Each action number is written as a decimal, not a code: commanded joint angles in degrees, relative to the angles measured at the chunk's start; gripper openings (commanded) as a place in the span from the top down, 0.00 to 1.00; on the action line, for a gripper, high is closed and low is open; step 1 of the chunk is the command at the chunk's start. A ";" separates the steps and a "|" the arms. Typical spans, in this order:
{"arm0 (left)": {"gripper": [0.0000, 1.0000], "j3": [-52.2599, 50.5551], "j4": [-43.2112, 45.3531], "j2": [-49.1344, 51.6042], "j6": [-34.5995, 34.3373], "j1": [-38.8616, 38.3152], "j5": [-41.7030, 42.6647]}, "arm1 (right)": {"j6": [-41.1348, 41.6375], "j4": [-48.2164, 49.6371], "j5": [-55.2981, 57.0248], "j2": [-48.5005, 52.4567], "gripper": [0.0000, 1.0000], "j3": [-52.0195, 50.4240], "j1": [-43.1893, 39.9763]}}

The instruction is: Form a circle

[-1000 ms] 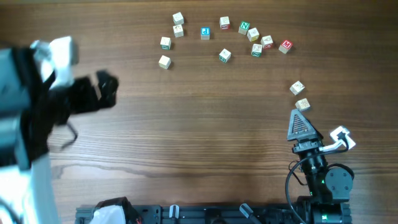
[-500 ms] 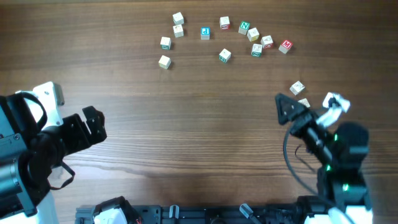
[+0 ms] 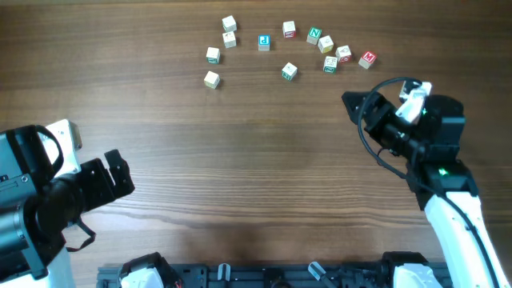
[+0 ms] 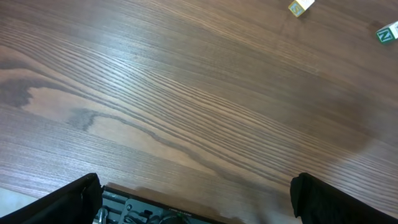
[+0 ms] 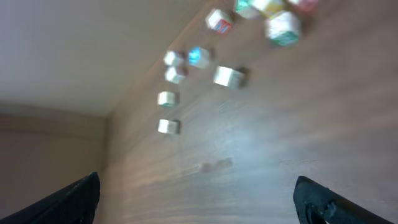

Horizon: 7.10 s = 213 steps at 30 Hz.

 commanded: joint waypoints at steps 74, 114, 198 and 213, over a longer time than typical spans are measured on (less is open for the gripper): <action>0.00 -0.39 0.04 -0.44 -0.55 0.42 -0.96 | -21.11 1.46 32.72 65.22 0.27 43.95 11.47; 0.00 -0.39 0.04 -0.44 -0.57 0.42 -0.96 | -21.59 -39.89 37.40 36.02 0.72 40.17 -8.13; 0.00 -0.39 0.04 -0.44 -0.55 0.42 -0.96 | -12.26 -40.76 -3.21 0.81 0.00 14.67 -10.49; 0.00 -0.39 0.04 -0.44 -0.57 0.42 -0.96 | -18.12 -35.87 6.95 1.36 0.00 8.68 5.84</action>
